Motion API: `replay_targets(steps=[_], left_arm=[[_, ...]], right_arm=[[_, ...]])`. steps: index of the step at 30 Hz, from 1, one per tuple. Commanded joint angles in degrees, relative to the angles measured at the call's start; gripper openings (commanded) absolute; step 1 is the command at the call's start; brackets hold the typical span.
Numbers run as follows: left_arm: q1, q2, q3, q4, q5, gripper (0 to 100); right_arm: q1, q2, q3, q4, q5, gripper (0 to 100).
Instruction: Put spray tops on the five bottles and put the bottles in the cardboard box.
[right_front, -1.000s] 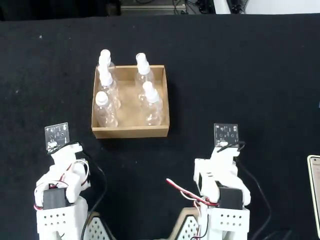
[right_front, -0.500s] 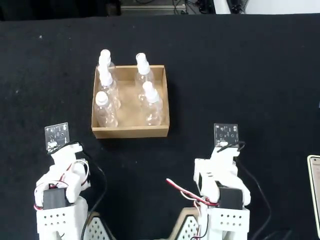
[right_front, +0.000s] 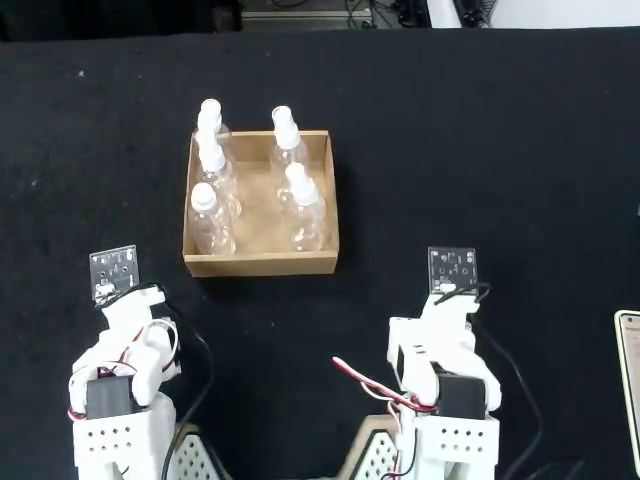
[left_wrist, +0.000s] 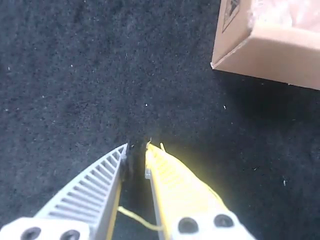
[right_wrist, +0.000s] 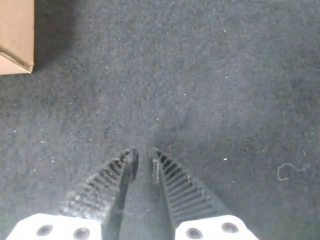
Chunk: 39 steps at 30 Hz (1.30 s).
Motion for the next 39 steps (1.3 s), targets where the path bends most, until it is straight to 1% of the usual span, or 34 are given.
replay_targets(steps=[1,39], left_arm=[[0.6,-0.6,1.1,1.4,-0.4,5],[0.6,-0.6,1.1,1.4,-0.4,5]], right_arm=[[0.9,-5.8,0.0,1.3,0.3,1.1],[0.9,-5.8,0.0,1.3,0.3,1.1]])
